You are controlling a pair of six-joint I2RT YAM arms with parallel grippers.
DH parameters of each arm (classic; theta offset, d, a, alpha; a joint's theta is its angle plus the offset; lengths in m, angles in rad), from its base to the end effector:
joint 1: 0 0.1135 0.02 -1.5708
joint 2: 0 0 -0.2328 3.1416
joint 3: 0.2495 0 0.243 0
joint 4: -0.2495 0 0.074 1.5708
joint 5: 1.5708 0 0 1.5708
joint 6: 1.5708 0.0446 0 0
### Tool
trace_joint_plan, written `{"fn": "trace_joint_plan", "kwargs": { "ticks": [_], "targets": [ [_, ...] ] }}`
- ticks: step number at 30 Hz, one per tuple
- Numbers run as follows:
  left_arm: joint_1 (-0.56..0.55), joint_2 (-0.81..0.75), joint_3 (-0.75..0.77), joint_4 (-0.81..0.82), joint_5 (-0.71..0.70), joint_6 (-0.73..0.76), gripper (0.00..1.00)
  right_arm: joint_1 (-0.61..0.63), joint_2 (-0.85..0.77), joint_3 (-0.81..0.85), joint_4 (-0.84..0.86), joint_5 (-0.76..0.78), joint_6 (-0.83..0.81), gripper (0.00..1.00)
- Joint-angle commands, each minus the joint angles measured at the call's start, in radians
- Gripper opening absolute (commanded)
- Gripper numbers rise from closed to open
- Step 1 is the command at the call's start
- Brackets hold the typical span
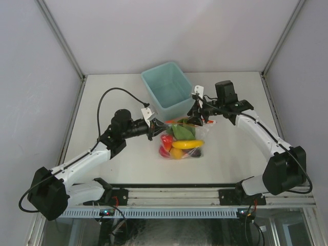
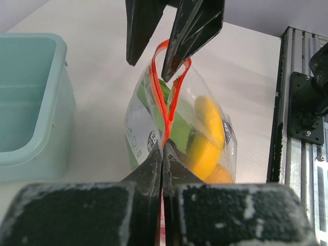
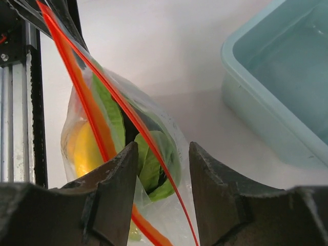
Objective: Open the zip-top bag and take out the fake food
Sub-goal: Unzip the zipper food storage bag at the center of the board, then open the zipper of the food storage bag at the center of the board.
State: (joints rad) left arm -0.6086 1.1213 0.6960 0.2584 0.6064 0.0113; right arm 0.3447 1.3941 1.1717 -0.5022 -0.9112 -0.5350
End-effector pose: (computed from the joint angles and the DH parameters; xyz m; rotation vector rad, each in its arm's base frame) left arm 0.2047 -0.1736 0.2623 0.9723 1.5217 -0.9564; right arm 0.2684 0.1338 0.2821 -1.2924 1.6756 0.9195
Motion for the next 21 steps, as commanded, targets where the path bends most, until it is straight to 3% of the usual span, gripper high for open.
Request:
{"fn": "trace_joint_plan", "kwargs": {
  "ticks": [1, 5, 7, 13, 16, 21],
  "targets": [
    [-0.012, -0.012, 0.058, 0.021, 0.012, 0.013, 0.0, 0.021, 0.03, 0.055, -0.032, 0.003, -0.064, 0.4],
    [-0.014, -0.011, 0.064, 0.021, 0.009, 0.01, 0.0, 0.021, 0.062, 0.112, -0.098, -0.051, -0.111, 0.1],
    [-0.014, -0.013, 0.069, 0.021, 0.005, 0.009, 0.0, 0.016, 0.059, 0.13, -0.141, -0.075, -0.135, 0.0],
    [-0.014, 0.014, 0.092, 0.072, -0.01, -0.027, 0.0, -0.096, -0.037, 0.156, -0.209, -0.138, -0.129, 0.0],
    [-0.021, 0.105, 0.166, 0.154, -0.024, -0.17, 0.02, -0.171, -0.095, 0.161, -0.266, -0.148, -0.133, 0.0],
    [-0.081, 0.356, 0.432, 0.167, -0.08, -0.338, 0.26, -0.319, -0.189, 0.163, -0.347, -0.108, -0.105, 0.0]
  ]
}}
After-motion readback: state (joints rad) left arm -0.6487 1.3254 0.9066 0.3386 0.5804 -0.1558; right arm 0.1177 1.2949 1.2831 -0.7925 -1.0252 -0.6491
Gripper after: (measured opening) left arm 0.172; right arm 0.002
